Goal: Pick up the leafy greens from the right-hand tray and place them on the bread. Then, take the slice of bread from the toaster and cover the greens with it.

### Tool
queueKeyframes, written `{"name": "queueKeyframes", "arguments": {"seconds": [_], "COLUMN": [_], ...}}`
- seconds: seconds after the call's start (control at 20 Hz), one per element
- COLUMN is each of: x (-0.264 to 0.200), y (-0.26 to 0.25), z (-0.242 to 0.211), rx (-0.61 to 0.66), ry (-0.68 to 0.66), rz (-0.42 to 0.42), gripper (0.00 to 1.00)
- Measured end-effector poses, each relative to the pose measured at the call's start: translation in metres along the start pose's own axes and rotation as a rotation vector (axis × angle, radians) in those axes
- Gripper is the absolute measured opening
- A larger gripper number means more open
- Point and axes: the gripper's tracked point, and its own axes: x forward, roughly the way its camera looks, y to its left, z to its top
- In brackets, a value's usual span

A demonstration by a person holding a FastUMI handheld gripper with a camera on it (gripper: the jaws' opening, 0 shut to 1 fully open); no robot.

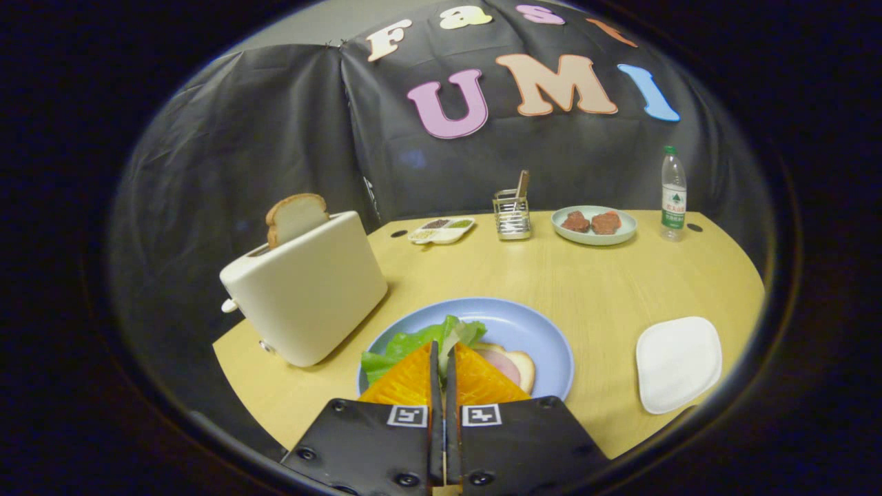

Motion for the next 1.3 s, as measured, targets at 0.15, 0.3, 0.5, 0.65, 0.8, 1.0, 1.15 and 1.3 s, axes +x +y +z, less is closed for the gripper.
{"name": "queueKeyframes", "arguments": {"seconds": [0.15, 0.3, 0.5, 0.65, 0.8, 1.0, 1.15, 1.3], "x": [0.000, 0.000, -0.001, -0.003, -0.009, -0.014, -0.018, -0.022], "y": [-0.008, -0.013, -0.030, -0.035, -0.036, -0.034, -0.023, -0.009], "z": [-0.006, -0.012, -0.024, -0.024, -0.020, -0.014, -0.007, 0.003], "rx": [-0.029, -0.049, -0.113, -0.139, -0.151, -0.134, -0.111, -0.087], "ry": [0.019, 0.038, 0.081, 0.077, 0.063, 0.031, 0.004, -0.016], "rz": [-0.034, -0.047, -0.096, -0.118, -0.122, -0.117, -0.082, -0.043], "gripper": [0.05, 0.05, 0.27, 0.43, 0.59, 0.81, 0.97, 1.00]}}
